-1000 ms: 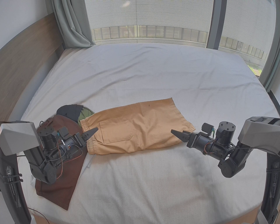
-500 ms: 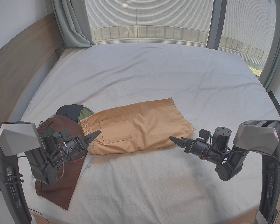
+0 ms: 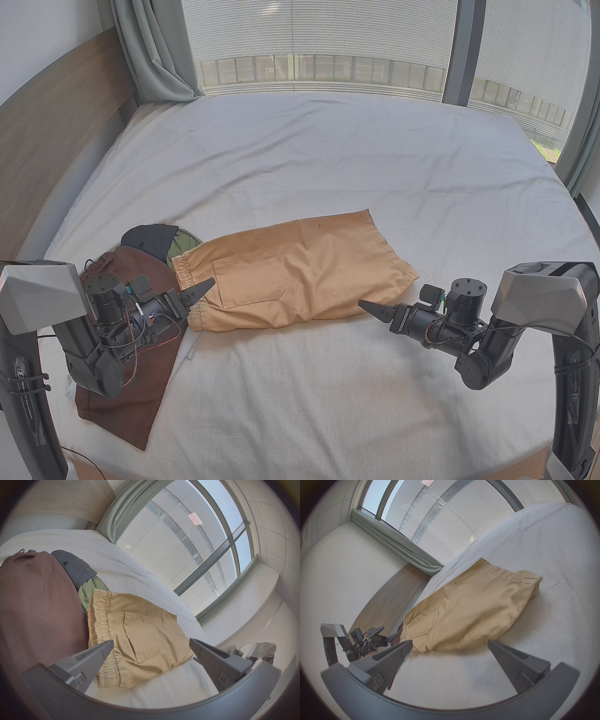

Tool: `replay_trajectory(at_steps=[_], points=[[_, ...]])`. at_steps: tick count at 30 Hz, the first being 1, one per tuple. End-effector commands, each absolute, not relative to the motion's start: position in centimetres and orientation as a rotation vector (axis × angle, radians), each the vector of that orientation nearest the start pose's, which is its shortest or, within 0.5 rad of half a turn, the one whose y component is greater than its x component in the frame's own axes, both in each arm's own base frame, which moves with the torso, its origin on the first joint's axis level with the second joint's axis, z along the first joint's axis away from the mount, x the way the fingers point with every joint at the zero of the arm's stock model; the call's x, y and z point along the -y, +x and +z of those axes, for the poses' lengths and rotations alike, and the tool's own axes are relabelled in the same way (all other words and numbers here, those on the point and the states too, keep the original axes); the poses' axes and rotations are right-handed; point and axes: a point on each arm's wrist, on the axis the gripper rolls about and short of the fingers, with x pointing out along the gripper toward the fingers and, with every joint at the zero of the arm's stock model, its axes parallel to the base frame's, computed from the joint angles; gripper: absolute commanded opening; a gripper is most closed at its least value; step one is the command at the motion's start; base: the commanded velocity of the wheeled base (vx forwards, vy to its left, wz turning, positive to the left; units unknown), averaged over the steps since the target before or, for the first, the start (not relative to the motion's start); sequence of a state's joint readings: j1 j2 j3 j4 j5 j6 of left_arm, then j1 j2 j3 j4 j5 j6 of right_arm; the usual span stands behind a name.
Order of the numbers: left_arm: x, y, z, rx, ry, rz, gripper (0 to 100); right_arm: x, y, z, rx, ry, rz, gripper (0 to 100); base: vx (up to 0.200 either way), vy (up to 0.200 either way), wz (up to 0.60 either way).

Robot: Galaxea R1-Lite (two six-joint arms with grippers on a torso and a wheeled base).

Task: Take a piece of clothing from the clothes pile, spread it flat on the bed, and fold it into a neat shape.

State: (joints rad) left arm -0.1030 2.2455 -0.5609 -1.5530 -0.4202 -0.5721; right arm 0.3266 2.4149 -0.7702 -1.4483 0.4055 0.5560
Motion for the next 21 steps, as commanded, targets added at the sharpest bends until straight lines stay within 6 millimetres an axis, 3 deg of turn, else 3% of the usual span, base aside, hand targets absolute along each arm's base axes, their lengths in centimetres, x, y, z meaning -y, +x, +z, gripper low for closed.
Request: replay_trajectory(at_steps=[1,8,17,21], points=[[4.4,34.0,3.9,-0.274,-0.579,-0.470,100,-13.2,36.2,-0.8,-0.419,0.538,0.650,100,0.000,0.000,0.00],[4.2,34.1,3.9,-0.271,-0.579,-0.465,100,-13.6,36.9,-2.5,-0.451,0.564,0.639,100,0.000,0.000,0.00],[4.1,34.2,4.1,-0.262,-0.580,-0.464,100,-14.9,37.4,-3.3,-0.478,0.617,0.654,100,0.000,0.000,0.00],[4.1,34.3,4.2,-0.259,-0.579,-0.465,100,-15.8,38.6,-4.3,-0.457,0.655,0.614,100,0.000,0.000,0.00]])
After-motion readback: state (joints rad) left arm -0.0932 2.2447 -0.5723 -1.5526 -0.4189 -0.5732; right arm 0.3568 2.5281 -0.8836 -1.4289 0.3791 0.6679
